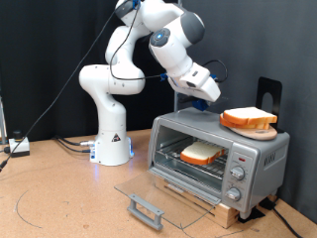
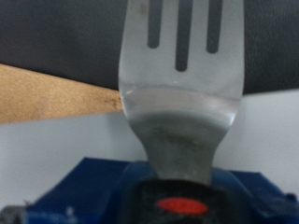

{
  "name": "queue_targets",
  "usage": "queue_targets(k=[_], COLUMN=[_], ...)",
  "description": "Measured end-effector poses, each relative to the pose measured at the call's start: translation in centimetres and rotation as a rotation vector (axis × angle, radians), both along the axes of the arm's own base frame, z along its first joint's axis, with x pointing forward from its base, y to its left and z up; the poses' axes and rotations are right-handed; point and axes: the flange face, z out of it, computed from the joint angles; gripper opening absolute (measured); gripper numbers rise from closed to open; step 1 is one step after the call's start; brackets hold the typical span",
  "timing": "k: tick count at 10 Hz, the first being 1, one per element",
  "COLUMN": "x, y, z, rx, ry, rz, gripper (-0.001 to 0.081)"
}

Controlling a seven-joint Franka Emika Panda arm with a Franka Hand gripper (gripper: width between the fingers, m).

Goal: Make a piece of toast with the oven

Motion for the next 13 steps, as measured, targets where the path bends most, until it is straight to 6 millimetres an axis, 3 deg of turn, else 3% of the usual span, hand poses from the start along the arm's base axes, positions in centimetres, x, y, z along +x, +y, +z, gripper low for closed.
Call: queue_targets(k=[3,4,5,6,7,9,11,13], x=[0.5,0.7,0.8,0.9,0.9,0.8,1.1,2.0], y=[-0.2,-0.2,-0.2,-0.6,-1.1,-2.1,-2.8,-5.5], z=[-0.5,-0.1,0.8,2.2,3.8,6.0,5.6,5.2], rx=[0.023,0.047,0.093,0.147,0.204,0.279,0.247,0.219], ry=[-0.029,-0.040,-0.055,-0.069,-0.079,-0.098,-0.101,-0.114], rz=[-0.051,-0.057,-0.053,-0.048,-0.044,-0.035,-0.047,-0.085], gripper=[0.0469,0.0669,0.0669,0.0770,0.0798,0.0809,0.0809,0.0809])
